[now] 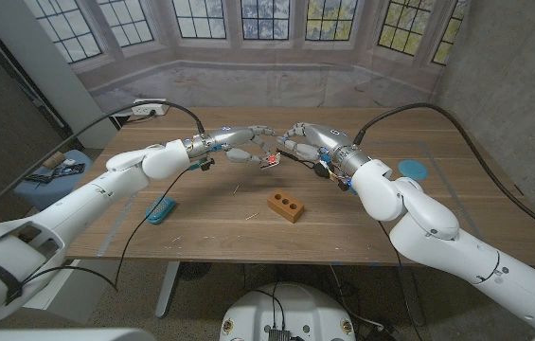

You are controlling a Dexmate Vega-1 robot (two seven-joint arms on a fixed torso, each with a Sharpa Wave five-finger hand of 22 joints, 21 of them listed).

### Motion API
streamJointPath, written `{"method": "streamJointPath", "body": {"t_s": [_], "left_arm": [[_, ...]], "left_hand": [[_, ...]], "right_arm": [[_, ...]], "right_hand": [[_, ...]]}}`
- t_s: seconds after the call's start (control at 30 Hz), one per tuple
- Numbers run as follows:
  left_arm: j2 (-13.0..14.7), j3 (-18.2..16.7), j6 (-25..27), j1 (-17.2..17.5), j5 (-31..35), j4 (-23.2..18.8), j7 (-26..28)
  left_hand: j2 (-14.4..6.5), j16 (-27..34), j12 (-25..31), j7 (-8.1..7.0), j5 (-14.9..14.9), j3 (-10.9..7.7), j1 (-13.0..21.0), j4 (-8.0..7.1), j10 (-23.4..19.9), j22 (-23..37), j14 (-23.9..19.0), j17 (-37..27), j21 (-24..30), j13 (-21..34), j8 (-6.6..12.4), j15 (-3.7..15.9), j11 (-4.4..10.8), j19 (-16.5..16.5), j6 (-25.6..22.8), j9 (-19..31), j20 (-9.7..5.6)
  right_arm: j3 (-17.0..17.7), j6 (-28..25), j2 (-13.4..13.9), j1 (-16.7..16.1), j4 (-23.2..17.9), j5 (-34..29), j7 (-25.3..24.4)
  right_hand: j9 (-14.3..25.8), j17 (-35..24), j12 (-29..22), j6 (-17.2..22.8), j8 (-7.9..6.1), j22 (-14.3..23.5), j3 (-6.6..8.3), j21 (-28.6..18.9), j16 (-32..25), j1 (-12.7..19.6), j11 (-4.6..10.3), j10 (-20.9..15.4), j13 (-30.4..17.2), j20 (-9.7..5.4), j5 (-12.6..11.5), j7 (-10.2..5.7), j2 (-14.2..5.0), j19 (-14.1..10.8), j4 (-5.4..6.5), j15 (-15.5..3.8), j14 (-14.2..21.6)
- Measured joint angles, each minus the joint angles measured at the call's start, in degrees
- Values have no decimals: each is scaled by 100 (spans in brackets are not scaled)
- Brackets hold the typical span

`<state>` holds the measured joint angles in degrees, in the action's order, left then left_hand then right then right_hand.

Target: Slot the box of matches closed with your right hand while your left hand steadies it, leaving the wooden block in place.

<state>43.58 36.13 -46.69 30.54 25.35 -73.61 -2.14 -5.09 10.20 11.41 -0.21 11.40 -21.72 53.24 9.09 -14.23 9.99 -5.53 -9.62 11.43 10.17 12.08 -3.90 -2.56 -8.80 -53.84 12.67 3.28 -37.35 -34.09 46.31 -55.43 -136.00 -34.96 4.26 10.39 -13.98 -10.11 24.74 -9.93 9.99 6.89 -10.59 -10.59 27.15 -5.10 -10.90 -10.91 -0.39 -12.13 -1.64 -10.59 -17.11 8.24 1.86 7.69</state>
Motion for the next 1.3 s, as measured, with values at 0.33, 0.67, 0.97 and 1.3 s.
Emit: {"method": "streamJointPath", "body": {"t_s": [0.33,0.67,0.97,1.3], "left_arm": [[-1,-9,43,9,27,-60,44],[-21,-10,46,-21,58,-48,78],[-45,17,20,-66,76,21,115],[-74,40,-24,-114,92,118,166]], "left_hand": [[0,0,0,-10,0,0,0,0,0,0,0,0,0,0,0,0,0,0,-10,-1,0],[0,0,0,-9,0,0,0,0,0,0,0,0,0,0,-1,0,0,0,-10,-2,0],[0,0,0,-9,0,0,0,0,0,0,0,0,0,0,-1,0,0,0,-10,-3,0],[0,0,0,-9,0,0,0,0,0,0,0,0,0,0,-1,1,0,0,-9,-5,0]], "right_arm": [[-164,18,-99,-48,162,-275,-295],[-345,-27,-234,-113,323,-694,-508],[-433,-45,-352,-196,461,-937,-604],[-485,-22,-478,-234,616,-1093,-651]], "right_hand": [[-28,0,0,-112,0,0,32,0,0,-62,-39,84,0,29,0,4,1,29,31,31,-92],[-27,1,0,-123,0,0,32,-22,-24,-129,-21,103,-1,29,0,0,23,29,31,31,-92],[-27,1,-29,-121,0,-1,56,-44,-24,-130,-21,102,-1,9,0,1,24,5,7,18,-79],[-26,1,-50,-99,0,-1,71,-67,-68,-159,-21,102,-1,28,0,22,53,-58,22,11,-71]]}}
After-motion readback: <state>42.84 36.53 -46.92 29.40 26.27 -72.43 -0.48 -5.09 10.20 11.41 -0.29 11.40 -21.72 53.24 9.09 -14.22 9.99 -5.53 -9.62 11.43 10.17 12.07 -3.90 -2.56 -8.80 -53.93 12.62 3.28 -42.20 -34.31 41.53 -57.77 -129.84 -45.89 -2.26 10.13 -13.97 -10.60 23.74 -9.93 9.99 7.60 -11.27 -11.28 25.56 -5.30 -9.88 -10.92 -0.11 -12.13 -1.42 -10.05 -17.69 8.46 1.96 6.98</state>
